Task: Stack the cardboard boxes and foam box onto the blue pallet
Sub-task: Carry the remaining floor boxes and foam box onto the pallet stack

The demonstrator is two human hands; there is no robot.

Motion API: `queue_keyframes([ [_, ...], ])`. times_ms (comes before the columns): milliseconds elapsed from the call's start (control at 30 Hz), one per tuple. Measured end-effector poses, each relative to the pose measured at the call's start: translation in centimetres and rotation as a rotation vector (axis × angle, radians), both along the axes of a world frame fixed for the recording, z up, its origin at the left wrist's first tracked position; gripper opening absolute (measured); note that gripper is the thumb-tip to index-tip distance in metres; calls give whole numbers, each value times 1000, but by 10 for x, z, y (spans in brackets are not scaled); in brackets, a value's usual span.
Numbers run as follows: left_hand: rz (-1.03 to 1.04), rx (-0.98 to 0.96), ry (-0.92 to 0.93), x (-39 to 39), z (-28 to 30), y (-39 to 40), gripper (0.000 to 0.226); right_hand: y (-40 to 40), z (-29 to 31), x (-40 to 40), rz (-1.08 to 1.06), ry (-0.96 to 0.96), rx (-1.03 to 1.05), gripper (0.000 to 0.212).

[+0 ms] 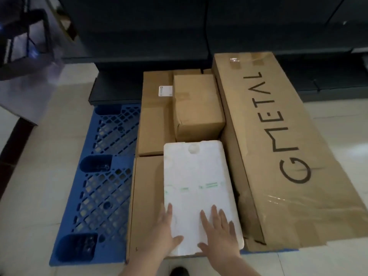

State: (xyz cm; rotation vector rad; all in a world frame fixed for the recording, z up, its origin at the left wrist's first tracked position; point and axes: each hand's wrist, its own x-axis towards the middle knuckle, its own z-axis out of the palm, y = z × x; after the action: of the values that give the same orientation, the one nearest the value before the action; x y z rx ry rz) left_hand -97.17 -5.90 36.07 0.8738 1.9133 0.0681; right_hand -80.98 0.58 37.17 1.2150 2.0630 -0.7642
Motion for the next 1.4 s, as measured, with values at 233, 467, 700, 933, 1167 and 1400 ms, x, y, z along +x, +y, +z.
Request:
queue_keyframes([
  [233, 50, 237, -34, 3, -28, -6, 105, -3, -24, 17, 51, 47, 177, 80],
  [467, 201, 321, 142, 24, -20, -28, 84, -1, -22, 22, 46, 186, 257, 79],
  [700, 753, 219, 44, 79, -22, -153, 81, -85, -5, 79, 84, 703, 352, 39],
  [933, 1217, 37, -97, 94, -49, -225, 78, -147, -50, 81, -283, 510, -126, 59],
  [1167, 1178, 199, -254, 29, -106, -167, 76, -135, -101, -8, -1235, 642, -657, 42],
  [1400, 1125, 349, -357, 13, -132, -132, 85, -120, -126, -39, -1660, 825, -690, 31],
])
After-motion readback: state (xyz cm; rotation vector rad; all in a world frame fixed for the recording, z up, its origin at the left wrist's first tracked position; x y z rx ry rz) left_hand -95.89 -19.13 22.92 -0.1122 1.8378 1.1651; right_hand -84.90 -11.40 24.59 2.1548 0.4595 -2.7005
